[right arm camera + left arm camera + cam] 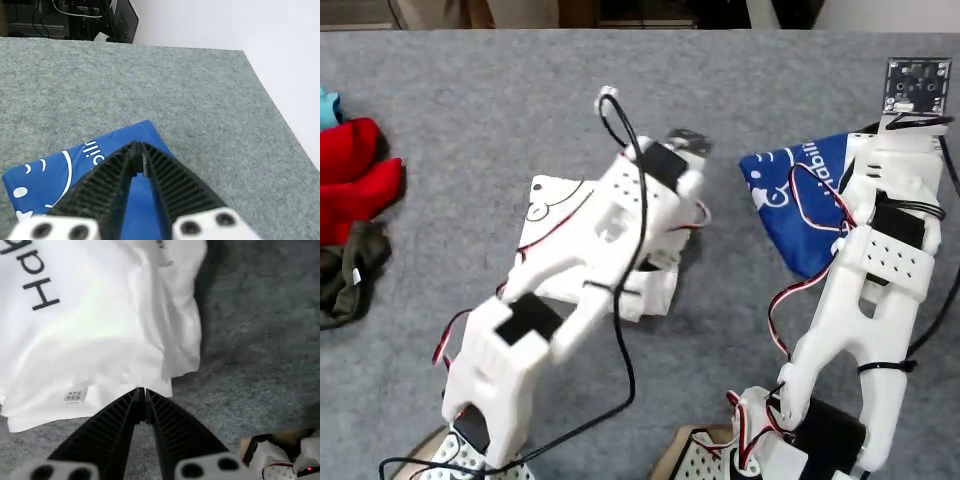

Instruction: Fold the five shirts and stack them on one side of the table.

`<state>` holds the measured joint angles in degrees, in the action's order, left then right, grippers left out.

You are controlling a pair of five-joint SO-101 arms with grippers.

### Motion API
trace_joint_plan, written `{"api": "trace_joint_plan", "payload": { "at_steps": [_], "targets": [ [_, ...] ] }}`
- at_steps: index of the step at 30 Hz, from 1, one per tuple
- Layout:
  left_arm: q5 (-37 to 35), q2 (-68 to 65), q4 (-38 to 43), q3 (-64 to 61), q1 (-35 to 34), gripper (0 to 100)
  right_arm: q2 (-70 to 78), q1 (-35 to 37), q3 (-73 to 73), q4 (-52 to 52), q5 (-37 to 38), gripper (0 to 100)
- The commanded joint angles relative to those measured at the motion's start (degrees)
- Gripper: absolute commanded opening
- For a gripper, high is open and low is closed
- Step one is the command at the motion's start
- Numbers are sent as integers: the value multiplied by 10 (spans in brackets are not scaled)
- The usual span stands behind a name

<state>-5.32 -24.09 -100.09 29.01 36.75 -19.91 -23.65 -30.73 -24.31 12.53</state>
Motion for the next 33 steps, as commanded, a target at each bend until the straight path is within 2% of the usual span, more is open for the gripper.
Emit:
{"api": "trace_joint_plan", "payload": {
  "at_steps": [1,4,7,13,17,22,33],
  "targets": [
    [4,79,-7,31,-38,19,-29,13,31,-2,3,5],
    [2,108,-6,81,-147,19,-29,31,42,-31,17,5],
    [-19,105,-6,89,-242,19,-29,87,63,-99,58,5],
    [1,80,-6,23,-336,19,-7,256,118,-241,88,5],
    [21,80,-6,-9,-360,19,62,324,184,-301,88,4],
    [21,80,-2,-76,-340,19,175,377,284,-374,91,4],
    [42,142,165,-270,-352,19,412,412,542,-559,88,3]
  ]
}}
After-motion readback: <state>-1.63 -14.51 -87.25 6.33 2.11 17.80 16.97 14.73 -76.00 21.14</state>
